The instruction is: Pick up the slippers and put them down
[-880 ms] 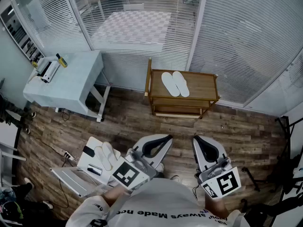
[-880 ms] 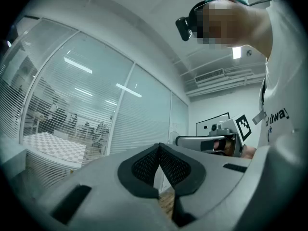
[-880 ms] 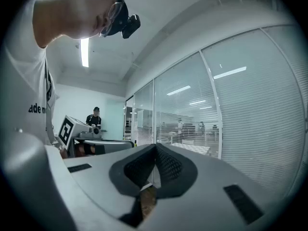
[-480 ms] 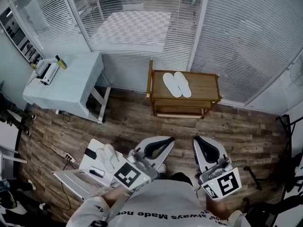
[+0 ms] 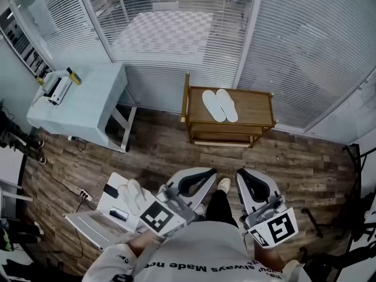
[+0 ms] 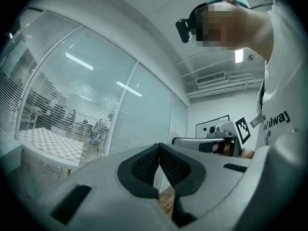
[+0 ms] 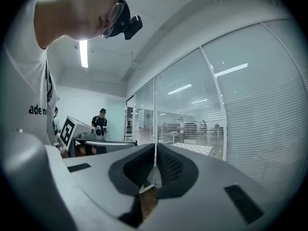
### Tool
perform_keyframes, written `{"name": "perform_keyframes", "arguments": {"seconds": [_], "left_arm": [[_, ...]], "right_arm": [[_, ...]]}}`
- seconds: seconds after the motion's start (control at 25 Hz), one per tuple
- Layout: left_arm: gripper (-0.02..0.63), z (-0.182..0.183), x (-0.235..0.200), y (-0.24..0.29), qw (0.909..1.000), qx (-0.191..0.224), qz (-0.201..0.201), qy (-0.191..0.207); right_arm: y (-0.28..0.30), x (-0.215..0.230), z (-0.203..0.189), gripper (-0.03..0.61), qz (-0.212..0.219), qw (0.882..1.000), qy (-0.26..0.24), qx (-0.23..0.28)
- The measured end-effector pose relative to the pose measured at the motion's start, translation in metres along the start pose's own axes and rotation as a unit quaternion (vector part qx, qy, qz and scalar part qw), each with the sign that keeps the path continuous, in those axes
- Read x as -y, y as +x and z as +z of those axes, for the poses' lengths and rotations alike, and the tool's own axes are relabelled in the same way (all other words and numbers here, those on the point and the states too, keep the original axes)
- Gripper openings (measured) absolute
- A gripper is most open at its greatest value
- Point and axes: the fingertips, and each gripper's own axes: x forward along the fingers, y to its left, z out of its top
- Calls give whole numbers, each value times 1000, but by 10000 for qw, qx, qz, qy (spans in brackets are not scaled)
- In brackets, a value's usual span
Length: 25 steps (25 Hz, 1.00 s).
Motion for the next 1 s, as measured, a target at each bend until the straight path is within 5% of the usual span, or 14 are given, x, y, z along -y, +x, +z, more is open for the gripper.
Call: {"name": "perform_keyframes", "arguments": {"seconds": [1.0], "left_arm": [[11,-2,-91,153,9993,-84,348,-45]], "right_arm": [[62,175,15,17,-67,9999,67,71]]}}
